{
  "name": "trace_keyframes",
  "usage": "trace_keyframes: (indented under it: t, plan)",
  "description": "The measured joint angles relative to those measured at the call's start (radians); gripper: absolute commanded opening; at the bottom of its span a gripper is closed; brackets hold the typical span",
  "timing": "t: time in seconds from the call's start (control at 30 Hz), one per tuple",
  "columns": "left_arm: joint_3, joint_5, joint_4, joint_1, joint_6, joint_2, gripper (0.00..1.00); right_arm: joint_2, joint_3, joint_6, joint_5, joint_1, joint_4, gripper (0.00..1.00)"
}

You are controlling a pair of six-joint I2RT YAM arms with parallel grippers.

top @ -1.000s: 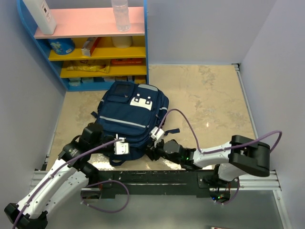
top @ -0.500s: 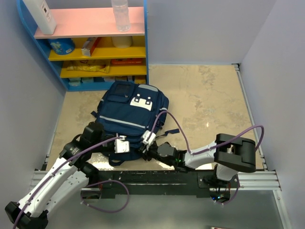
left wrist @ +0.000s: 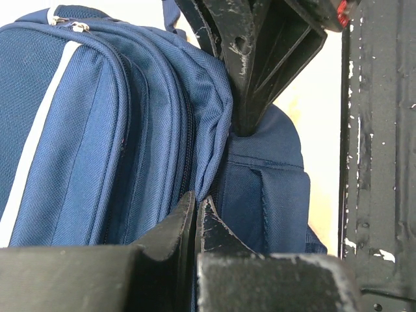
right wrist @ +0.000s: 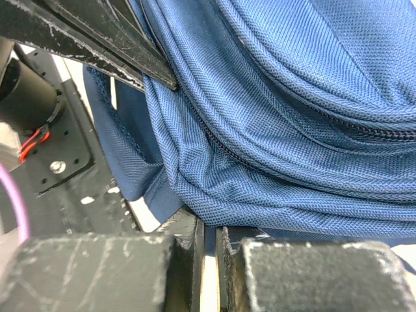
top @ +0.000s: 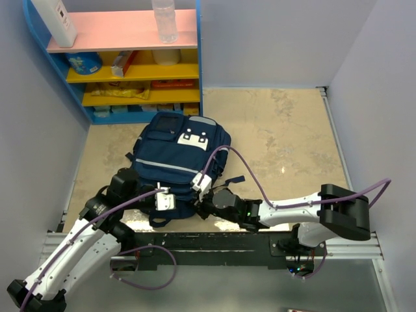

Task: Pack the student bag
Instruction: Zip the student bag at the center of the board.

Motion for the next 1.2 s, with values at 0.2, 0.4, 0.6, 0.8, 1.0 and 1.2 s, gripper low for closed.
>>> trace_keyframes:
  t: [0.2, 0.4, 0.6, 0.8, 1.0, 1.2]
  plan:
    - [-0.002, 0.003, -0.008, 0.0, 0.004, 0.001, 0.0, -0.011, 0.057, 0.135, -0.028, -0.003, -0.142, 0.0]
    - [-0.002, 0.002, -0.014, 0.002, 0.007, 0.007, 0.0, -0.001, 0.172, 0.28, -0.018, -0.003, -0.37, 0.0]
    - [-0.002, 0.008, -0.006, 0.003, 0.031, 0.006, 0.0, 0.004, 0.291, 0.353, 0.043, 0.005, -0.598, 0.0]
    - [0.012, 0.034, -0.008, 0.002, 0.076, 0.013, 0.0, -0.027, 0.319, 0.337, 0.102, 0.026, -0.681, 0.0]
    - [0.042, 0.03, -0.024, 0.002, 0.118, 0.02, 0.0, 0.009, 0.465, 0.307, 0.101, 0.026, -0.87, 0.0]
    - [0.042, 0.034, -0.041, 0.006, 0.146, 0.003, 0.0, 0.045, 0.545, 0.145, 0.098, 0.029, -0.969, 0.0]
